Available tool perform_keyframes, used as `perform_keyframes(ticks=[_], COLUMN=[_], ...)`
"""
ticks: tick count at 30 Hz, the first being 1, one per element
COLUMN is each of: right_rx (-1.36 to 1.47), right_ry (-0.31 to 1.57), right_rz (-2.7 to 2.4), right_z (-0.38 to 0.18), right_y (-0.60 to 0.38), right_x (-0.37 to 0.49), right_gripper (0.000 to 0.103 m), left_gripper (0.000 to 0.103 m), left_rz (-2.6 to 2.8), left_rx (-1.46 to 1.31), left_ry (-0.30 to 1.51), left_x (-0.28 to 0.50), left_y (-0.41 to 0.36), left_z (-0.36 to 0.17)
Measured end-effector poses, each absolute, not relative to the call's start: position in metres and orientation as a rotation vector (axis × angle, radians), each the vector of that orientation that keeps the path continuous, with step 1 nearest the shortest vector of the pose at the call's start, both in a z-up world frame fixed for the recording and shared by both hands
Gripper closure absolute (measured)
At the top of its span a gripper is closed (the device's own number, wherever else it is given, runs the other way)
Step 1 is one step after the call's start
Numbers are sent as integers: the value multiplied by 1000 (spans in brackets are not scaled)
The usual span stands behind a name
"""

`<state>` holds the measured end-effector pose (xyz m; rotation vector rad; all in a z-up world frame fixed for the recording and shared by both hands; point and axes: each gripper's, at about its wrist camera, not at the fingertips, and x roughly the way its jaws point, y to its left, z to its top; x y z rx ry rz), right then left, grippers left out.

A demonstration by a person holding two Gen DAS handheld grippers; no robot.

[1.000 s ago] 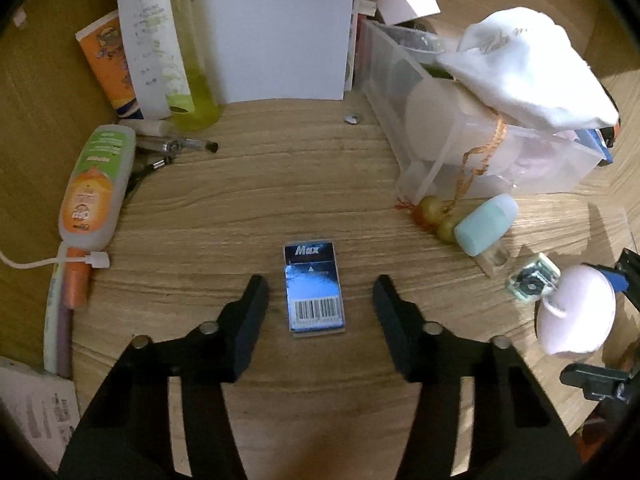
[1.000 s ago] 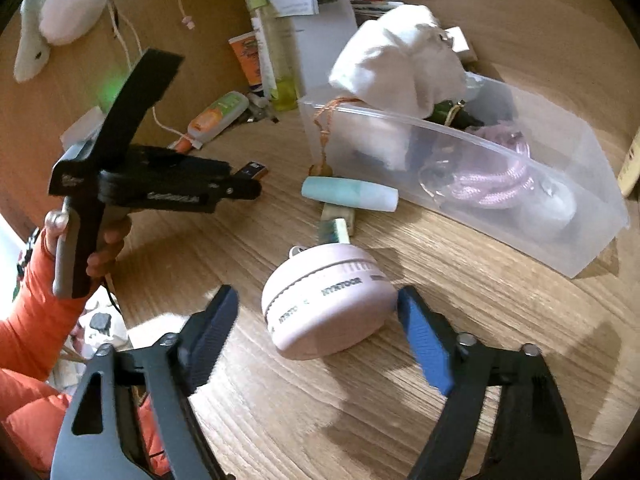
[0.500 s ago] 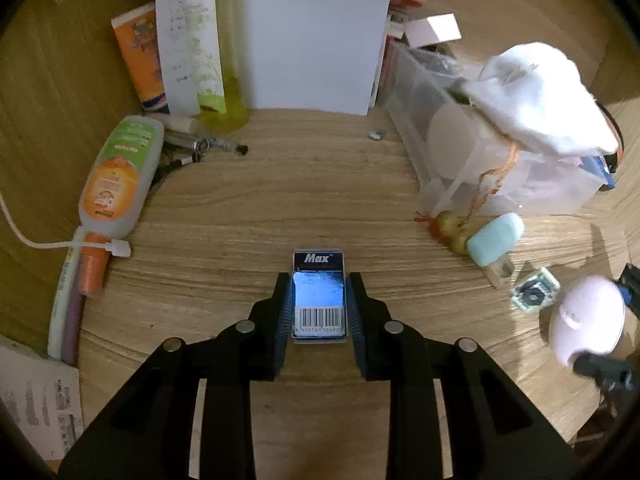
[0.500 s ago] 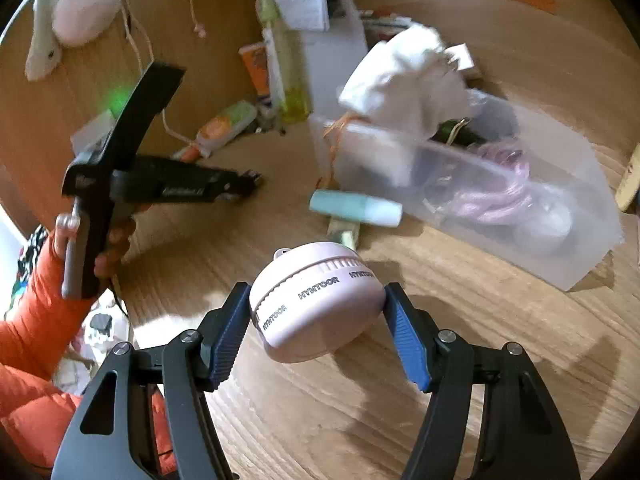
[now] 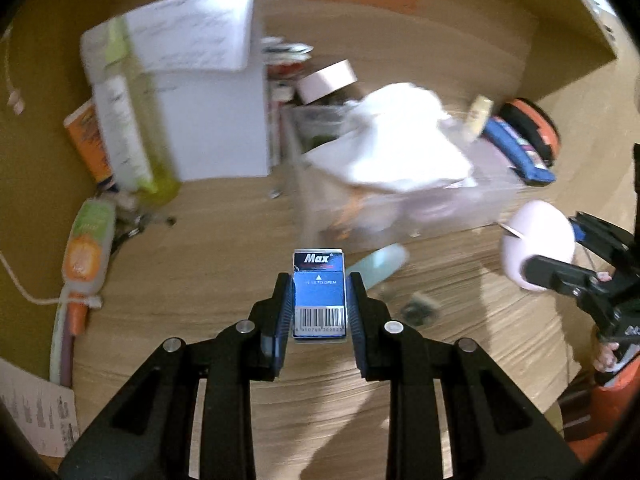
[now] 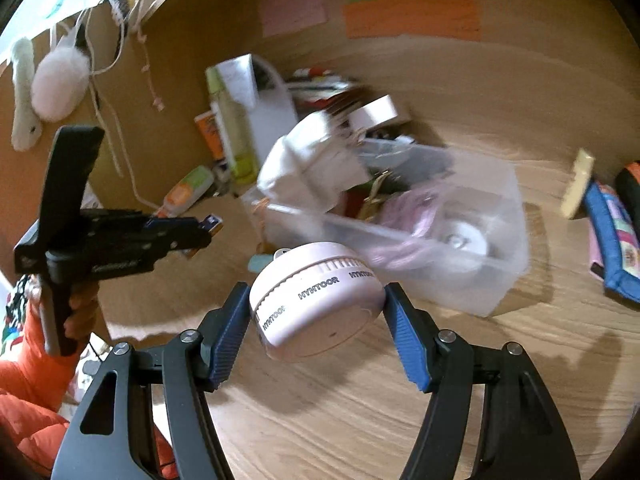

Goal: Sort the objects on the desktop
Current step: 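Carry the Max box and pink fan over the clear plastic box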

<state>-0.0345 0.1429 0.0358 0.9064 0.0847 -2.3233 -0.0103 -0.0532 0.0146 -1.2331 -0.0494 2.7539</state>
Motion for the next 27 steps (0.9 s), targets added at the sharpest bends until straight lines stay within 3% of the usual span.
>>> perform_keyframes(ticks=[27], right_rx=[863], right_ry=[51], right_rz=[-2428], right_z=[59], right_y=[182], right_x=[-102], right_gripper=[39], left_gripper=[76], left_rz=[2635], left_rx=[-1160], left_ry=[-1], left_x=[-85], left_y=[5], left_z=[45])
